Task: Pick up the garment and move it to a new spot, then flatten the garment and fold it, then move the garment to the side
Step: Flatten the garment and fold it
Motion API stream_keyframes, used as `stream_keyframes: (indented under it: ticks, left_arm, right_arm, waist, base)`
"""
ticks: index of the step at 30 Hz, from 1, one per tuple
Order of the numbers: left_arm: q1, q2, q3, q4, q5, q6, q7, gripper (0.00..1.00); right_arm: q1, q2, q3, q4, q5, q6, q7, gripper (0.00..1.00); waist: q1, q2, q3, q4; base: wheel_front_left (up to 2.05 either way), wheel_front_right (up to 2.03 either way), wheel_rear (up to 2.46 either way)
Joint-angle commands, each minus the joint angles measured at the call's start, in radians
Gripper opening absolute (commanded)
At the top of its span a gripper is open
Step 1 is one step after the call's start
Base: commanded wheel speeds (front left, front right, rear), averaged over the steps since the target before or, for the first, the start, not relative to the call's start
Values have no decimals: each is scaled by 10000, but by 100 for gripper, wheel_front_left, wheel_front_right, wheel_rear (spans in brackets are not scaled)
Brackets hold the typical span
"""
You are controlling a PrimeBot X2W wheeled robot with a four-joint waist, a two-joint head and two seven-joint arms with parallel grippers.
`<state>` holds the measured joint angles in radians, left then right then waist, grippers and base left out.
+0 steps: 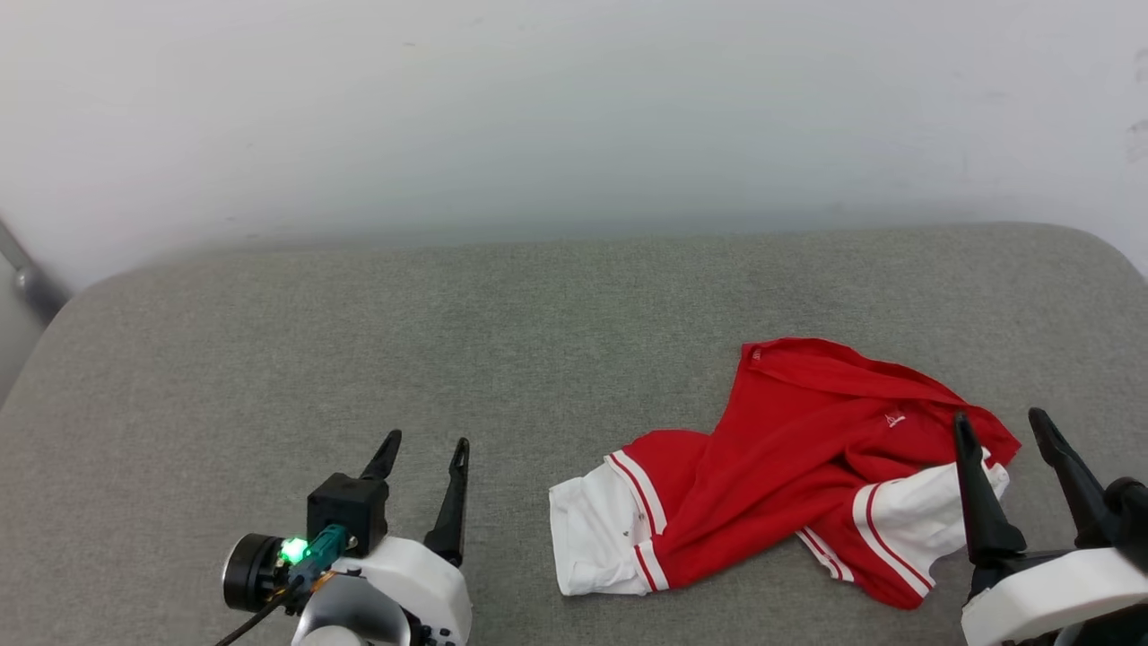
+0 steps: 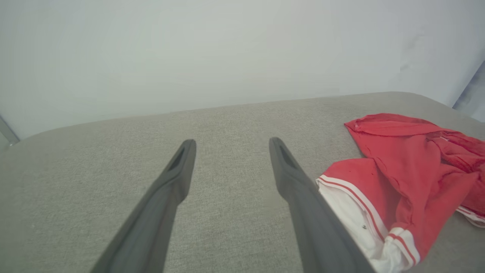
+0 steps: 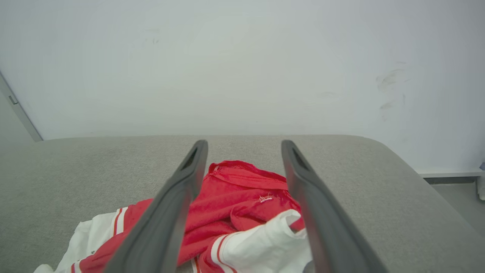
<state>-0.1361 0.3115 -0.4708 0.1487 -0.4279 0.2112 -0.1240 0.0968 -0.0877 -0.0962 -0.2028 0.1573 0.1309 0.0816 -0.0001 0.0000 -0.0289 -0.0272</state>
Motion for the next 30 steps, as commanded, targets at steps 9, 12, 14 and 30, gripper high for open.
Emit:
stream_keyframes:
  ticks: [9, 12, 14, 30]
  left_arm:
    - [-1779, 104, -1291, 669, -61, -1414, 2637, 100]
    - [-2423, 128, -1729, 1016, -107, -1926, 3870, 100]
    - [-2750, 152, -1972, 1321, -193, -2239, 4627, 100]
    - [-3762, 372, -3667, 2768, -863, -3359, 8126, 0]
  right_arm:
    - [395, 289, 288, -568, 76, -3, 367, 100]
    - [243, 318, 411, -734, 104, -5, 393, 100]
    - [155, 334, 464, -767, 120, -3, 401, 100]
    - [-346, 391, 544, -547, 287, -3, 71, 100]
  waist:
    - [1, 0, 402, -523]
    - [1, 0, 820, -749]
    - [1, 0, 1091, -889]
    - [1, 0, 2185, -1311]
  base:
    - [0, 0, 0]
    - [0, 0, 0]
    - [0, 0, 0]
    - [0, 0, 0]
